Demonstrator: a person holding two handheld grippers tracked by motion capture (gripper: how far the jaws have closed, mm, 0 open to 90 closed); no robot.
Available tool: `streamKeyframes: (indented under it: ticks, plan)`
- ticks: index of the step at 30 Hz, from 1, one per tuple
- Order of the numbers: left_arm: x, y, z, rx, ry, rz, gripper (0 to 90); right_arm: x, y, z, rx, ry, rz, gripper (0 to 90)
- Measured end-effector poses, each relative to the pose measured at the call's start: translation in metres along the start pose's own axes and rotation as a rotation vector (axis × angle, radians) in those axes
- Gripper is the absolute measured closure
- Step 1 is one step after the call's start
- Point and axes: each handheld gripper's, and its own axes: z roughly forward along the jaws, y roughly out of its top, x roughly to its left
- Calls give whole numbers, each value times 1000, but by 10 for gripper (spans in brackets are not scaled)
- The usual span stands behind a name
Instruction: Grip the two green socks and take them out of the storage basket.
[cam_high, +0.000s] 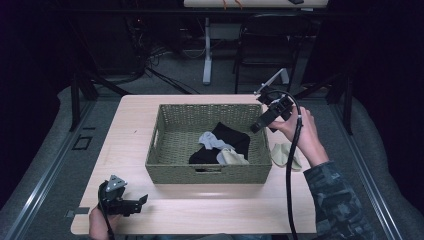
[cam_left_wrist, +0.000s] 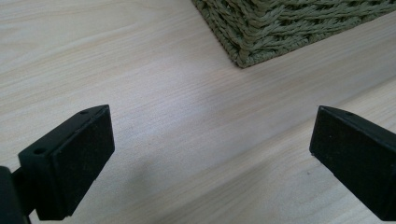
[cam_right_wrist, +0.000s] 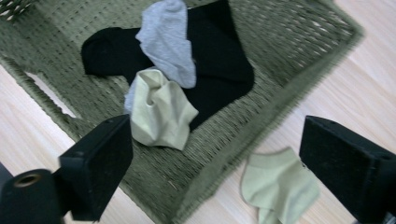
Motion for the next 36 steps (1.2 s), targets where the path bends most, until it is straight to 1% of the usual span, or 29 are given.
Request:
streamKeyframes:
  ticks: [1, 3, 5, 8, 9, 10, 11, 13, 14, 15, 16, 17, 18, 19, 21, 23, 24, 25, 26, 27, 28, 29, 30, 31, 32, 33, 34, 35, 36]
  plan:
    - [0, 0, 0, 0, 0, 0, 0, 0, 0, 0, 0, 0, 0, 88]
    - [0, 0, 2, 5, 1, -8, 0, 6, 5, 9, 9, 18, -23, 89]
    - [0, 1, 1, 6, 1, 0, 0, 8, 7, 13, 13, 22, -22, 88]
    - [1, 0, 2, 6, -2, -7, 0, 16, 11, 27, 35, 34, -41, 99]
    - [1, 0, 1, 7, -2, -6, 0, 19, 12, 33, 46, 38, -51, 107]
    - [0, 0, 0, 3, -3, -2, 0, 25, 14, 48, 77, 54, -60, 115]
    - [0, 0, 1, 1, -2, -2, 0, 28, 15, 55, 102, 55, -71, 122]
    - [1, 0, 1, 5, -3, -5, 0, 34, 16, 69, 122, 68, -70, 135]
    - [1, 0, 1, 5, -3, -5, 0, 34, 16, 69, 122, 68, -70, 135]
    - [0, 0, 1, 2, -2, 0, 0, 36, 17, 76, 145, 71, -76, 140]
    - [0, 0, 1, 2, -3, 3, 0, 41, 17, 90, 182, 71, -79, 159]
    - [0, 0, 1, 4, -3, 3, 0, 43, 17, 97, 198, 71, -82, 178]
    - [0, 0, 1, 4, -3, 3, 0, 43, 17, 97, 198, 71, -82, 178]
    - [1, 0, 1, 5, -4, 4, 0, 44, 17, 109, 224, 77, -78, 249]
    - [1, 0, 1, 9, -5, 4, 0, 43, 17, 122, 255, 75, -71, 316]
    - [0, 0, 1, 6, -5, 2, 0, 43, 15, 133, 294, 85, -73, 364]
    - [0, 1, 1, 6, -6, 1, 0, 44, 14, 139, 311, 82, -69, 394]
    - [0, 1, 1, 6, -6, 1, 0, 44, 14, 139, 311, 82, -69, 394]
    - [0, 1, 1, 6, -5, 1, 0, 44, 14, 143, 329, 79, -71, 458]
    - [0, 1, 1, 8, -5, 2, 0, 44, 12, 152, 362, 79, -65, 622]
    - [0, 1, 1, 8, -4, 2, 0, 44, 12, 155, 376, 73, -68, 722]
    - [0, 1, 1, 8, -4, 2, 0, 44, 12, 155, 376, 73, -68, 722]
    - [0, 1, 1, 11, -3, 4, 0, 43, 13, 152, 367, 86, -76, 847]
    - [0, 1, 1, 8, -3, 4, 0, 43, 13, 150, 354, 86, -66, 858]
    - [0, 1, 1, 6, -5, 5, 0, 42, 13, 146, 350, 79, -70, 864]
    - [0, 1, 1, 6, -5, 5, 0, 42, 13, 146, 350, 79, -70, 864]
    - [0, 1, 1, 7, -6, 5, 0, 41, 13, 141, 339, 81, -67, 867]
    - [0, 0, 1, 6, -7, 4, 0, 38, 15, 128, 314, 88, -54, 868]
    - [0, 1, 1, 6, -8, 5, 0, 37, 16, 121, 291, 85, -54, 869]
